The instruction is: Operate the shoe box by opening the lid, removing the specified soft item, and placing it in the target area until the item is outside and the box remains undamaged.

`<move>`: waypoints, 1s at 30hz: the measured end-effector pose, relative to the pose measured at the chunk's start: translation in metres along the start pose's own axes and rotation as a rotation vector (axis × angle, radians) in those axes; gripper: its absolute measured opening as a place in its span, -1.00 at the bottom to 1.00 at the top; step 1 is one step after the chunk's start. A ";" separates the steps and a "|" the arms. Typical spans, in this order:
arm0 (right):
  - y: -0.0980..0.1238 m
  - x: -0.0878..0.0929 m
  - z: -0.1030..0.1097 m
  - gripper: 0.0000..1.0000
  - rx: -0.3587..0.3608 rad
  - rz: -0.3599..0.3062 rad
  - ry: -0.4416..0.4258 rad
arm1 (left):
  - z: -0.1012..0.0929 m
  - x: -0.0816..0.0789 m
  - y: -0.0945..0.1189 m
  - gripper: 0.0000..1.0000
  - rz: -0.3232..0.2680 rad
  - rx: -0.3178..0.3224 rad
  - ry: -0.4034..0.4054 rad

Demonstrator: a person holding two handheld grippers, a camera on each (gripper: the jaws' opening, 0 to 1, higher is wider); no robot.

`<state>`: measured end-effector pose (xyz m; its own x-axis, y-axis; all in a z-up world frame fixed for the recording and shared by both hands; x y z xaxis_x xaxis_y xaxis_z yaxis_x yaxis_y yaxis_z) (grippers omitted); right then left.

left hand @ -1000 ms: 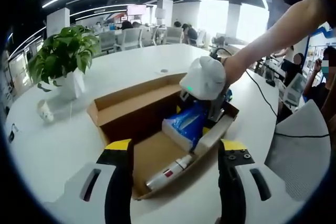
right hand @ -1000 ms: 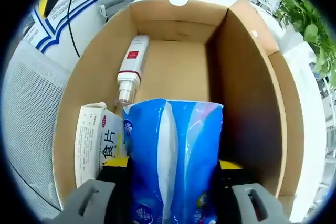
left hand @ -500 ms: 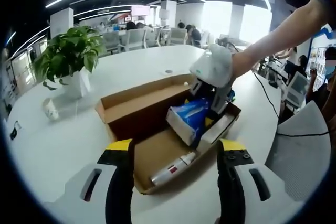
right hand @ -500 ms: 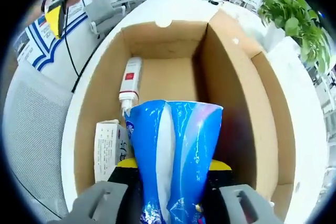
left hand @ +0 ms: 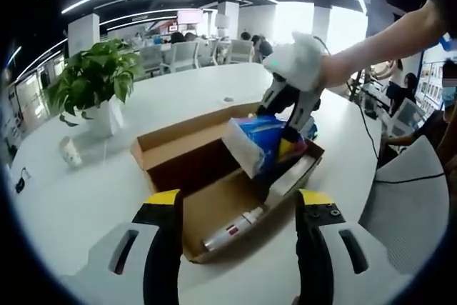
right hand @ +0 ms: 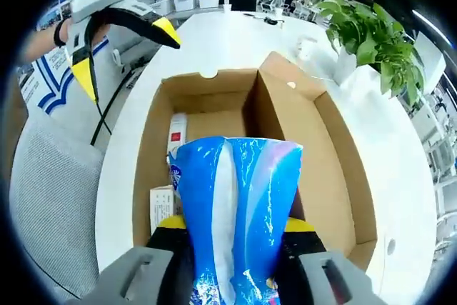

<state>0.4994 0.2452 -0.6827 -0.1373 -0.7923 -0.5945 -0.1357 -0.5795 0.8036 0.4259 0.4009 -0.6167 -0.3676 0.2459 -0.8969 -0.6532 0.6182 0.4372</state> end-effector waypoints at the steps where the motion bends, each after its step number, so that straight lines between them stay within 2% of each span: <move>1: 0.003 -0.001 0.001 -0.20 0.002 -0.003 -0.001 | 0.000 -0.001 0.000 0.28 -0.002 0.000 -0.001; 8: 0.023 -0.008 0.004 -0.20 0.031 -0.042 -0.046 | -0.004 -0.007 0.005 0.28 -0.021 -0.001 -0.001; 17: 0.050 -0.007 0.009 -0.19 0.068 -0.055 -0.035 | -0.011 -0.014 0.008 0.28 -0.028 0.008 -0.021; 26: 0.074 0.010 0.020 -0.19 0.087 -0.039 -0.028 | -0.022 -0.022 0.005 0.28 -0.032 0.027 -0.039; 30: 0.085 0.023 0.023 -0.18 0.101 -0.035 -0.040 | -0.030 -0.023 0.003 0.28 -0.027 0.041 -0.050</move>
<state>0.4622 0.1821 -0.6289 -0.1698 -0.7621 -0.6248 -0.2392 -0.5831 0.7764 0.4130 0.3747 -0.5930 -0.3160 0.2649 -0.9110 -0.6345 0.6549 0.4105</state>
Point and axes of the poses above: the point that each gripper's makers call its tool centre point, and the gripper's own axes: y roughly backward along the fingers, z roughly to its left, x roughly out of its underside, the point moved 3 cm from there along y, roughly backward along the fingers, and after that the axes turned 7 degrees about -z, right-handed, at the moved point
